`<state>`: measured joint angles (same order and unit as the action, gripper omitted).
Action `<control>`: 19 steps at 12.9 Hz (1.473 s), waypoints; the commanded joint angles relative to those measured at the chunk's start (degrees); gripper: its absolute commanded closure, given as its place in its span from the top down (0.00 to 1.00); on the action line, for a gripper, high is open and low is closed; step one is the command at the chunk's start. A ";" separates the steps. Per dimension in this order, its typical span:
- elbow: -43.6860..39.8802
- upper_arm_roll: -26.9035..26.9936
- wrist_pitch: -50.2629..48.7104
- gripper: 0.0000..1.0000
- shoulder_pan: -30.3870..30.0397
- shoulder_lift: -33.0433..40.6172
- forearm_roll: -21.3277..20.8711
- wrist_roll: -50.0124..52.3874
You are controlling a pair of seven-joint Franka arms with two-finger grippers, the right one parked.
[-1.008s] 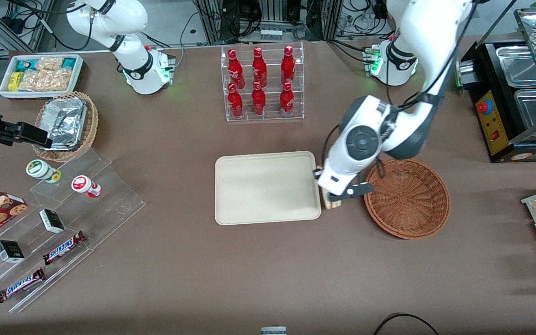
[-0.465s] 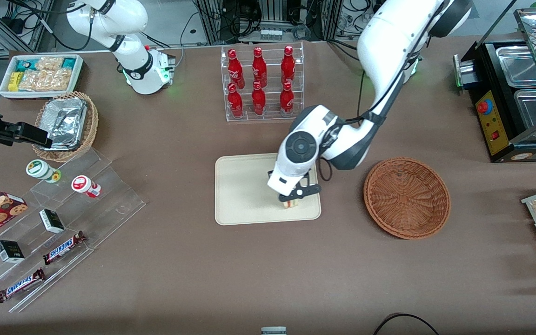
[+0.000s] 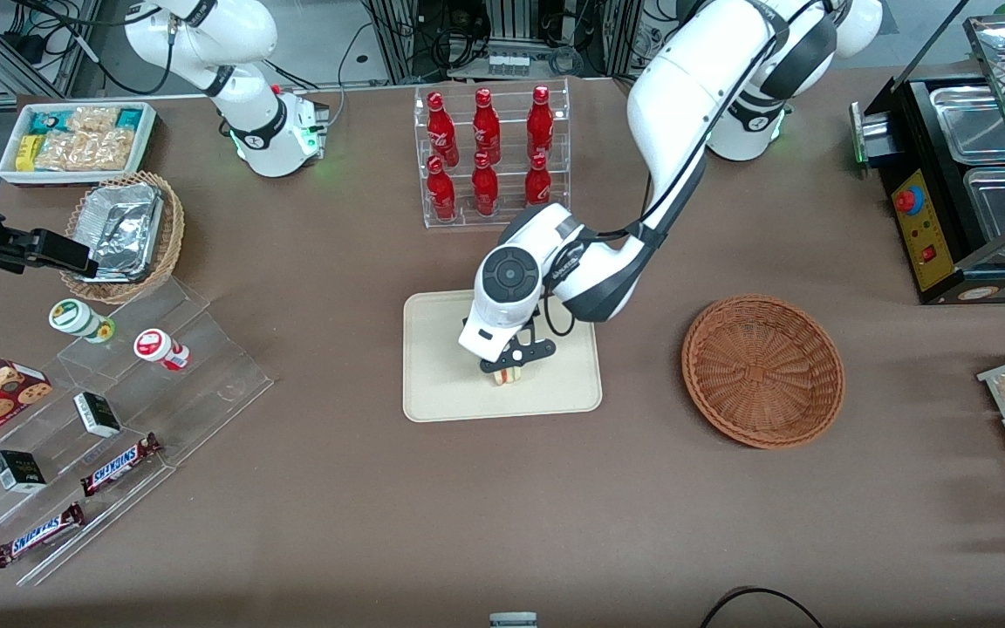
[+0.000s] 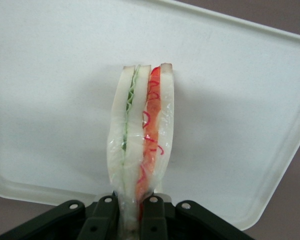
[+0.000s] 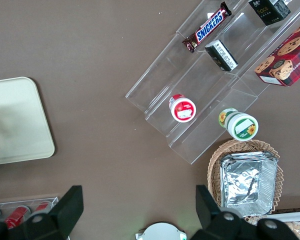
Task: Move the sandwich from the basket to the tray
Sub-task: 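Lower the sandwich onto the cream tray and open the left gripper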
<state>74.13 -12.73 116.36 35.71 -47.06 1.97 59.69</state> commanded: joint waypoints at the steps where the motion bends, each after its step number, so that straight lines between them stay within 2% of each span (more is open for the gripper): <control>1: -2.59 1.04 0.18 0.00 1.03 -1.99 -1.52 1.22; 11: -2.68 1.13 1.59 0.00 1.47 -2.86 -3.55 3.94; 12: -2.59 1.04 1.76 0.06 1.47 -2.87 -4.33 4.03; 13: -2.50 1.04 1.85 0.58 1.56 -3.13 -4.60 4.29; 14: -2.50 1.04 1.94 1.00 1.82 -3.30 -5.22 4.73; 19: -2.68 1.04 1.33 1.00 2.00 -1.38 -6.63 7.10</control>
<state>72.71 -12.32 118.39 37.01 -49.42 -3.66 64.88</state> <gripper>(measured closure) 0.348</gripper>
